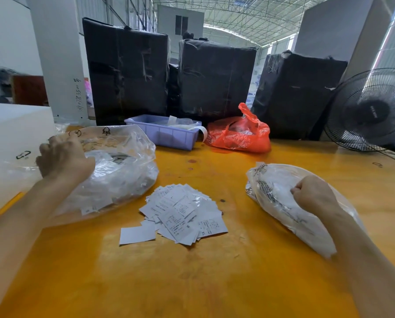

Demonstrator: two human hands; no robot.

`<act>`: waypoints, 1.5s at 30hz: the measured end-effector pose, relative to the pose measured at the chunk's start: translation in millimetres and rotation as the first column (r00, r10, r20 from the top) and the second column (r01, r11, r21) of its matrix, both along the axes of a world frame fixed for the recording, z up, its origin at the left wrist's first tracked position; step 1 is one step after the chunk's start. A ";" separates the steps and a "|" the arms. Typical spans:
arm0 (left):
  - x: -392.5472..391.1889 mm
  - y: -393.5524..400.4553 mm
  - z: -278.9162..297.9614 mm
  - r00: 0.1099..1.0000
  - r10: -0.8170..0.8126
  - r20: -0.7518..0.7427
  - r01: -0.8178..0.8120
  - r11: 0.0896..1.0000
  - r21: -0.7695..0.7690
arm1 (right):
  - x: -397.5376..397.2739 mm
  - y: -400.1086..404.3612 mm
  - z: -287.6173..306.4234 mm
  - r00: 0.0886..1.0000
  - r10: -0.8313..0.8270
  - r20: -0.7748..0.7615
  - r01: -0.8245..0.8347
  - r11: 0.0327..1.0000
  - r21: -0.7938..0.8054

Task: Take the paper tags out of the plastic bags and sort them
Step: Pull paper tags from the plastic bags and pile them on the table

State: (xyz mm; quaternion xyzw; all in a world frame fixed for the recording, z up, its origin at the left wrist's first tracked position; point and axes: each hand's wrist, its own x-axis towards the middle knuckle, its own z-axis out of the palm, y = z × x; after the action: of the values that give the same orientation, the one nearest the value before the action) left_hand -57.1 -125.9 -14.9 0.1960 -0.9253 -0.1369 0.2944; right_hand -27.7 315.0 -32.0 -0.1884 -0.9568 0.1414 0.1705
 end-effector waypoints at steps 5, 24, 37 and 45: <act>5.4 16.3 9.0 0.992 -0.015 -0.126 0.009 0.999 -0.048 | -0.8 -2.4 1.8 0.991 0.025 -0.129 -0.040 0.993 -0.110; 48.0 152.5 -20.7 0.612 -0.746 -0.263 0.511 0.119 0.851 | 24.7 -140.5 -3.3 0.799 0.509 -0.322 -0.338 -0.063 -0.939; 46.3 144.8 -13.8 0.716 -0.625 -0.310 0.447 0.069 0.892 | 28.1 -140.9 -8.4 0.772 0.489 -0.406 -0.451 -0.029 -0.892; 54.6 127.7 -16.8 0.757 -0.580 -0.300 0.340 -0.042 0.939 | 20.8 -82.2 23.1 0.826 0.210 -0.524 -0.530 0.607 -0.592</act>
State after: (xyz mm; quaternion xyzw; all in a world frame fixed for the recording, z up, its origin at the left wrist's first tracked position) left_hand -2.5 1.9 -31.7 0.0248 -0.6404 -0.7656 -0.0562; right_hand -6.9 232.9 -9.0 0.0012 -0.7847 0.5707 0.2419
